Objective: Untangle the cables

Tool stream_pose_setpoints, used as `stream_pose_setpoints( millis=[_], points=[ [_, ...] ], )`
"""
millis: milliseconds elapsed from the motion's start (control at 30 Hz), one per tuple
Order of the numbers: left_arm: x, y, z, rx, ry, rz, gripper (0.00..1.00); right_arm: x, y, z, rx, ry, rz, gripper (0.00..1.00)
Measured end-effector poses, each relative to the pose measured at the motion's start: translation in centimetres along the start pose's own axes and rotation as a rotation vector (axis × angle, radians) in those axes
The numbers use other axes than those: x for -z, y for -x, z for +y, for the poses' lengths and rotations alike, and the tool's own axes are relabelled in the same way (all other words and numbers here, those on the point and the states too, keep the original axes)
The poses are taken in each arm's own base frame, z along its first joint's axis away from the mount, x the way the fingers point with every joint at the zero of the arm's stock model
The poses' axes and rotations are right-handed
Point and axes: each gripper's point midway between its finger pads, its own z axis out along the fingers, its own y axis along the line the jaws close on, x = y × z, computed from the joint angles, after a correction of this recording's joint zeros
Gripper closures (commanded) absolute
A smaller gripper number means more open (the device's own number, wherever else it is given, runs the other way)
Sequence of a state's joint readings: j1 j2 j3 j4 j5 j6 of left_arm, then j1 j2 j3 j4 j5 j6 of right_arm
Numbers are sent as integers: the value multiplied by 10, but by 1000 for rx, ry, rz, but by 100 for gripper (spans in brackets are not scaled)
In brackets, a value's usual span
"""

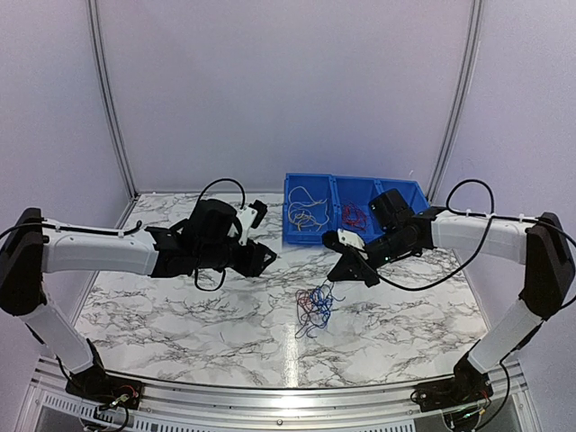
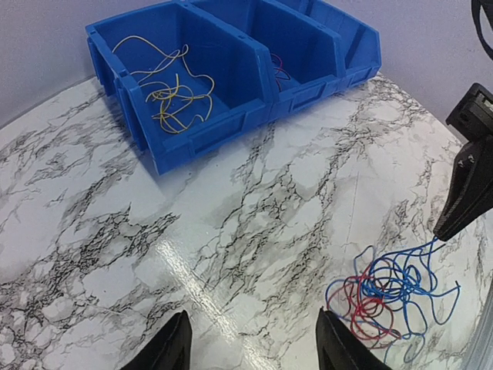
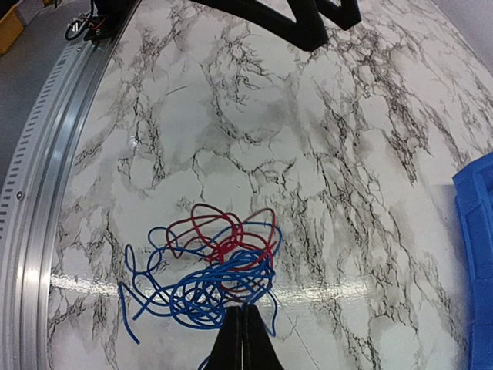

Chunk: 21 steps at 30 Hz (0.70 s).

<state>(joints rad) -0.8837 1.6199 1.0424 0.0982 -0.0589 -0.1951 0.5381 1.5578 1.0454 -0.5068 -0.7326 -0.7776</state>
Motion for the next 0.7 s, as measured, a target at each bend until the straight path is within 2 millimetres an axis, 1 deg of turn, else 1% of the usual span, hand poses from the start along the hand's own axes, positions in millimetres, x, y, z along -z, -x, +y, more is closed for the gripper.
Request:
stream_pose_setpoints(
  millis=[67, 133, 233, 267, 300, 367, 467, 567, 633, 700],
  points=[
    [4, -4, -7, 5, -28, -17, 39, -1, 5, 3, 8, 15, -13, 100],
    [9, -4, -16, 4, -55, -52, 39, -2, 6, 5, 3, 20, -14, 100],
    [13, -12, -50, -6, -127, -122, 40, -4, 4, 1, -9, 7, -11, 100],
    [11, -16, -58, -1, -143, -131, 41, -6, 3, 0, -16, 3, -8, 100],
    [7, -21, -70, 8, -165, -137, 41, -7, 1, -1, -26, 1, -5, 100],
    [-7, -30, -85, 32, -184, -139, 43, -9, -1, -2, -37, -2, -1, 100],
    [-35, -48, -95, 63, -171, -129, 43, -12, -4, -4, -54, -5, 0, 100],
    [-52, -60, -97, 75, -145, -130, 44, -15, -7, -5, -69, -4, 5, 100],
    [-57, -58, -96, 90, -128, -148, 44, -16, -8, -6, -80, -5, 8, 100],
    [-58, -50, -97, 100, -122, -179, 44, -16, -8, -6, -84, -5, 8, 100]
  ],
)
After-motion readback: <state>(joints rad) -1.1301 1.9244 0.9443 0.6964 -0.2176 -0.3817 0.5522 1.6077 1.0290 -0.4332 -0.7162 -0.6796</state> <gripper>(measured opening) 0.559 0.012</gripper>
